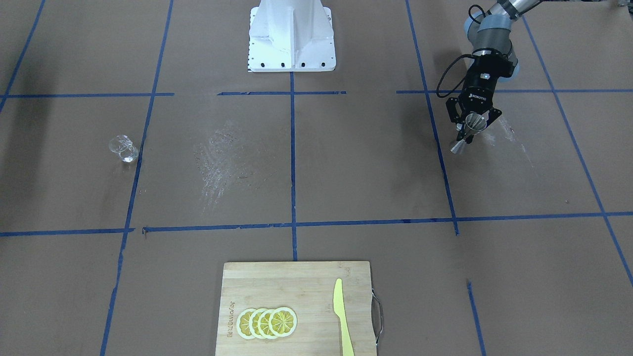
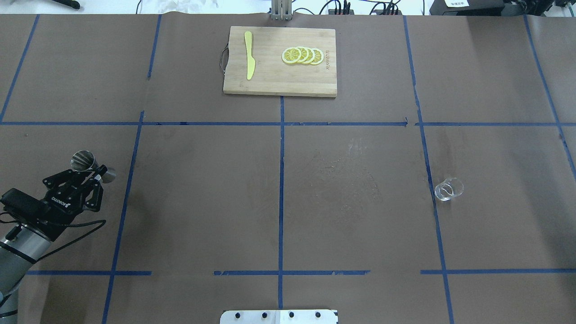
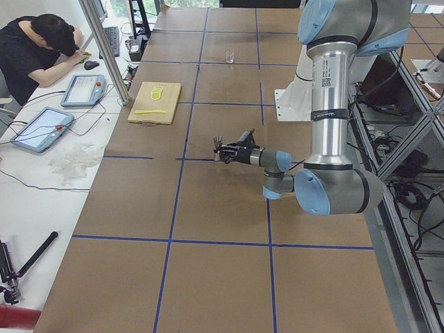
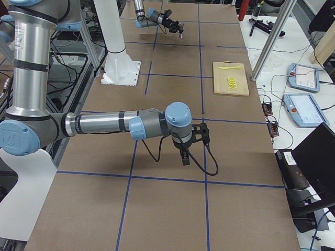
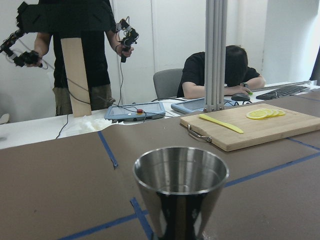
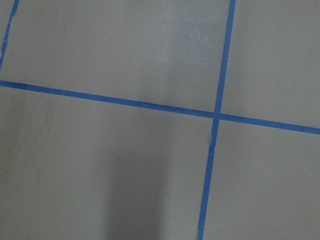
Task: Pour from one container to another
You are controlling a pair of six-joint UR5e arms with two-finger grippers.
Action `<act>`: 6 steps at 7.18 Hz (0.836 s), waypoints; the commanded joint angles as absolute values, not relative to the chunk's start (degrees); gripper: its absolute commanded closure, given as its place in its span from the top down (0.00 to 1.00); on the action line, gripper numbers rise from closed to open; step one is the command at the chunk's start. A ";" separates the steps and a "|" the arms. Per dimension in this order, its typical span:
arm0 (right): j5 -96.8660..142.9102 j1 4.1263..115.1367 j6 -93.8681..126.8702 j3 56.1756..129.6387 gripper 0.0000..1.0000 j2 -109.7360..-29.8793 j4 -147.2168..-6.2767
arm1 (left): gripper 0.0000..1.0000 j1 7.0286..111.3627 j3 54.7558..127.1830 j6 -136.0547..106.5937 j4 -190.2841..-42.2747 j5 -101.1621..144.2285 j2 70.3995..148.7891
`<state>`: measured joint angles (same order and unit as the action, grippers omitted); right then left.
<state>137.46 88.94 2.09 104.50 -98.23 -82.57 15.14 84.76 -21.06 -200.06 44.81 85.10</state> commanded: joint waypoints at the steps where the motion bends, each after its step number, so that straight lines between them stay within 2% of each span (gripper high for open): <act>1: 137.46 88.95 2.11 104.41 1.00 -98.17 -82.53 | 0.00 23.86 84.90 -12.67 -202.06 63.26 85.34; 3: 137.37 88.95 2.02 104.41 1.00 -98.17 -82.53 | 0.00 35.02 84.99 -11.08 -201.80 88.31 88.31; 6: 137.37 88.95 1.93 104.41 1.00 -98.17 -82.53 | 0.00 42.77 84.29 -6.81 -196.65 115.31 97.79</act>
